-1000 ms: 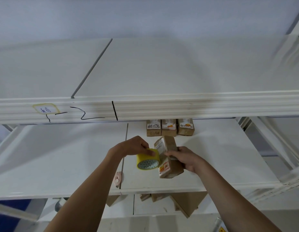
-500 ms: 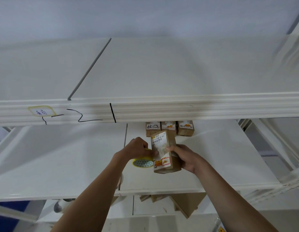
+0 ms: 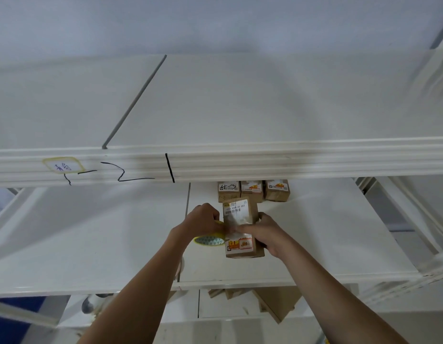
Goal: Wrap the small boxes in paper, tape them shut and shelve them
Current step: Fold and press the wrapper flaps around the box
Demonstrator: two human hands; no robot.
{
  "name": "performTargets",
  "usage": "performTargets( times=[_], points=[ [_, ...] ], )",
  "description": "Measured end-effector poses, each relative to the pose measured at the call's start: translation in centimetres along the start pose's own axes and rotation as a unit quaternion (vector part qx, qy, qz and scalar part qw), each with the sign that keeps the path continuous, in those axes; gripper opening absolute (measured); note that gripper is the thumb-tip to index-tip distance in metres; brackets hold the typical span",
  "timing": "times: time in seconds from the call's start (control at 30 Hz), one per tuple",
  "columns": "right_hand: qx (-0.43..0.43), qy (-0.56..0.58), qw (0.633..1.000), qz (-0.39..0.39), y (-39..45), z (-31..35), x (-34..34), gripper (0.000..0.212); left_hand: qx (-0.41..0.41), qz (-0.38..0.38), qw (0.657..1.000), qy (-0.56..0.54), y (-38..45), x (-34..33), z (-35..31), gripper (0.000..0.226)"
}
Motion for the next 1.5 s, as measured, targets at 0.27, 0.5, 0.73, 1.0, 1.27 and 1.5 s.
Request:
performTargets(
  times=[0.27, 0.5, 0.73, 1.0, 1.27, 1.5],
  points=[
    [-0.022, 0.008, 1.000, 0.015, 0.0, -0.1, 2.0, 0.041, -0.024, 0.100, 0.981, -0.162, -1.7, 0.2, 0.8, 0.021],
    [-0.025, 0.031, 0.999, 0.035, -0.3, -0.4, 1.9, 0.041, -0.005, 0.093, 0.988, -0.127, -1.3, 0.2, 1.9, 0.028],
    [-0.008, 0.060, 0.997, 0.045, -0.6, 0.5, 2.0, 0.048, 0.027, 0.004, 1.000, -0.009, -0.8, 0.9, 3.3, 0.047],
    [0.005, 0.100, 0.990, 0.098, -1.6, 1.3, 1.5, 0.050, 0.019, 0.024, 0.999, -0.039, -0.7, 0.6, 2.2, 0.047],
    [-0.011, 0.138, 0.982, 0.127, -2.5, 1.2, 0.3, 0.048, -0.013, 0.025, 0.995, -0.095, -0.7, 0.7, 0.9, 0.042],
    [-0.031, 0.106, 0.992, 0.056, -1.5, 0.7, 0.1, 0.059, -0.012, 0.004, 0.991, -0.133, -0.7, 1.0, 0.6, 0.045]
  ],
)
Point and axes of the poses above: each hand's wrist, its own y-axis towards the middle knuckle, its own x-axis out of the back of the hand, z = x × y, the point moved 8 cm from there along y, towards the middle knuckle, and after that the axes turned 3 degrees about y, right-handed, at the moved point
